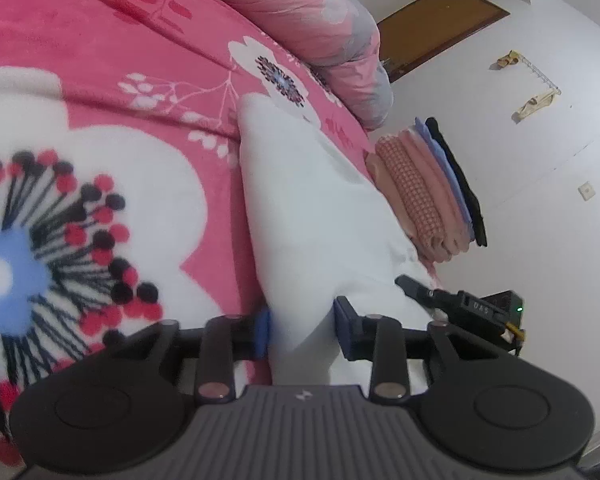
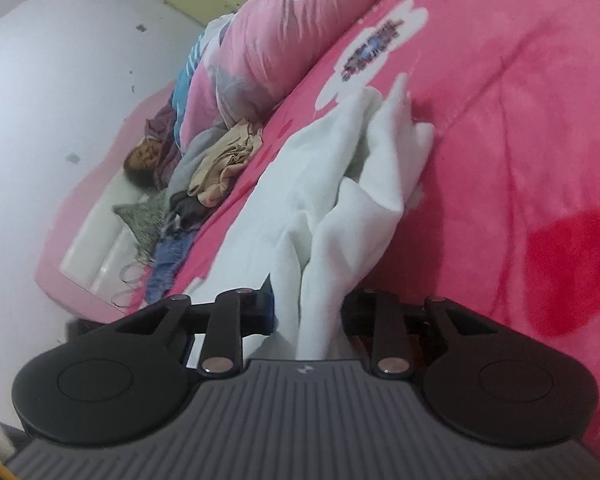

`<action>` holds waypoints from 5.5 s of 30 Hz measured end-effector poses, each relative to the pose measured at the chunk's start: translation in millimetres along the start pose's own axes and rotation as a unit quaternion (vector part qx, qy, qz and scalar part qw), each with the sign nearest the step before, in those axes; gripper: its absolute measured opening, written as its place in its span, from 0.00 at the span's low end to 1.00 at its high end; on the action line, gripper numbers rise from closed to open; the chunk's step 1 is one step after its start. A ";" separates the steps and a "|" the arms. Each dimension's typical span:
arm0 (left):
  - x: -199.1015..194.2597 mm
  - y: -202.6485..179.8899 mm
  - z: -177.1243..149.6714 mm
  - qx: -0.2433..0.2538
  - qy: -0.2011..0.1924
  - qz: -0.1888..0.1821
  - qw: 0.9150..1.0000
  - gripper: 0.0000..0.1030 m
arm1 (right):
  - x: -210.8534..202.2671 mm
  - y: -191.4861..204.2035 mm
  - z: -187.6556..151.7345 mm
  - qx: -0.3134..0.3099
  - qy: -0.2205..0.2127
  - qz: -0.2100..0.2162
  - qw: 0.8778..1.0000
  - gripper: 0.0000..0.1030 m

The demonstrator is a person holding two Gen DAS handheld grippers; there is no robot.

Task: Fold clothes

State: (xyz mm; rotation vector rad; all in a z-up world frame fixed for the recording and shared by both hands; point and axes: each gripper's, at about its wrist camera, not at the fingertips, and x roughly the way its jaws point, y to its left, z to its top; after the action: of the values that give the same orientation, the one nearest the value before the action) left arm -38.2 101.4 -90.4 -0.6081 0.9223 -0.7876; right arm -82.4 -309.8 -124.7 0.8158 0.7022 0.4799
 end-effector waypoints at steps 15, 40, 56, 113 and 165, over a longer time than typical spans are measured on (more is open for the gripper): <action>79.8 4.1 82.5 0.021 0.034 0.034 0.999 0.62 | 2.8 -35.0 64.3 -0.004 0.026 0.002 1.000 0.60; 59.5 7.7 102.6 0.017 -0.053 0.099 0.993 0.63 | 7.4 -16.0 95.0 -0.050 -0.051 -0.025 0.997 0.34; 115.7 -144.5 50.9 0.279 -0.019 0.136 0.950 0.68 | -98.0 16.3 -37.4 -0.181 -0.131 -0.067 0.972 0.31; 226.6 -154.4 77.1 0.218 0.003 0.205 0.954 0.35 | -24.6 -34.0 54.4 -0.051 -0.086 0.032 0.994 0.30; 148.5 -126.7 93.5 0.074 -0.120 0.048 0.989 0.04 | -15.3 -3.6 46.5 -0.152 -0.090 0.041 0.984 0.02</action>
State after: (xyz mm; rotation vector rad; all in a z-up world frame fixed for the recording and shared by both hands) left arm 56.7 -79.6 -19.1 -0.5112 0.6607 -0.6726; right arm -58.6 -344.4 -99.2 0.5926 0.4169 0.5642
